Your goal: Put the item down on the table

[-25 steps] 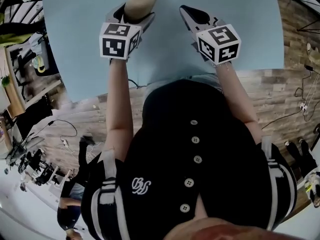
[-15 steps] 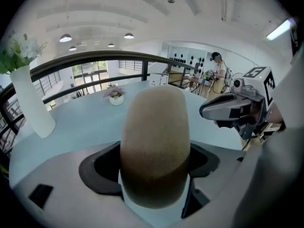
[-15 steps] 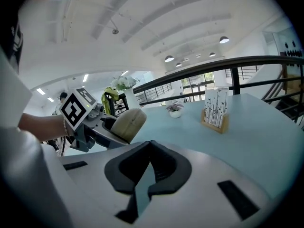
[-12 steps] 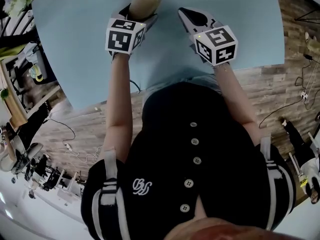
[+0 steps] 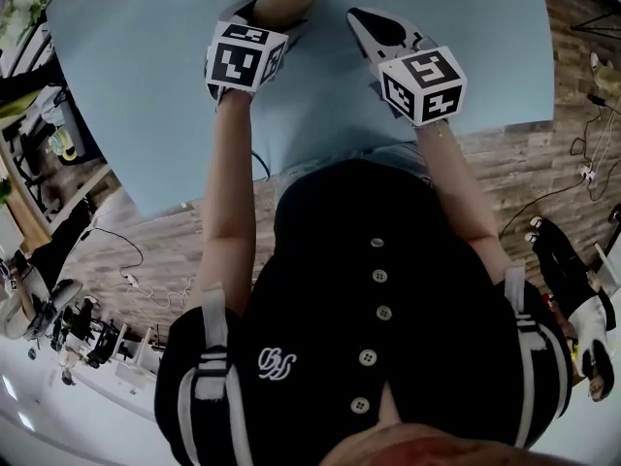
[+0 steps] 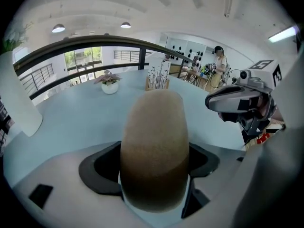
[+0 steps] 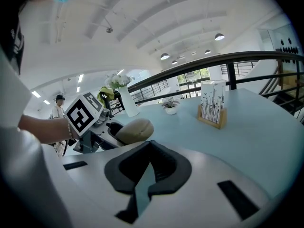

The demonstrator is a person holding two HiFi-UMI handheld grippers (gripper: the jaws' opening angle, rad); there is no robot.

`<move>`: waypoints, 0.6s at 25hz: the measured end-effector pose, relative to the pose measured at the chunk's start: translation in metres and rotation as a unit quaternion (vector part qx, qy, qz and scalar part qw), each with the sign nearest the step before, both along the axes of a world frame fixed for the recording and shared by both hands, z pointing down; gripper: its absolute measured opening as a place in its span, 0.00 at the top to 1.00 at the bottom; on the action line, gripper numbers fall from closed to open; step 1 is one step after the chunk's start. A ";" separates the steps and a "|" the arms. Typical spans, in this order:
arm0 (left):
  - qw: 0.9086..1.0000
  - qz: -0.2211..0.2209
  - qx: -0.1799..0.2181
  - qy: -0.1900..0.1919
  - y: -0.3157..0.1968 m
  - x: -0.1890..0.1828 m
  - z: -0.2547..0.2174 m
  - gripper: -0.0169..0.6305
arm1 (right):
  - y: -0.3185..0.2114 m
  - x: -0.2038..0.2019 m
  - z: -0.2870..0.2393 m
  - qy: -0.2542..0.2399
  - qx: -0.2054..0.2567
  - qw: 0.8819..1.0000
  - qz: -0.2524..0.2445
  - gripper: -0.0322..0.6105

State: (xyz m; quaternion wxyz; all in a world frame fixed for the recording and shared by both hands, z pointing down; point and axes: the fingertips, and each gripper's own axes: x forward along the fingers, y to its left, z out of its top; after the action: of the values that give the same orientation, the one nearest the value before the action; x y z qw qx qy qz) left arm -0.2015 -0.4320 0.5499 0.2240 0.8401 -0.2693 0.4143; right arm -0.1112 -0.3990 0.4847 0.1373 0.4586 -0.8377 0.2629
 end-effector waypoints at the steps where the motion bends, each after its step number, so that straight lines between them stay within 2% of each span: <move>1: 1.000 0.003 0.001 -0.002 -0.001 0.000 0.001 0.36 | -0.001 -0.001 0.001 0.000 -0.001 1.000 0.000 0.93; 7: 1.000 0.013 -0.002 -0.006 -0.006 0.005 0.007 0.36 | -0.004 0.001 0.006 0.002 -0.008 1.000 0.001 0.93; 15: 0.999 0.041 0.001 -0.030 -0.004 0.020 0.017 0.36 | -0.005 0.007 0.010 0.001 -0.019 1.000 -0.004 0.93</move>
State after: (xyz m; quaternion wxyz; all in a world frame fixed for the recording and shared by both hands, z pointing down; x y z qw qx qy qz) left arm -0.1814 -0.4363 0.5665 0.1977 0.8381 -0.2412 0.4476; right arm -0.1038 -0.4036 0.4945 0.1479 0.4530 -0.8342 0.2776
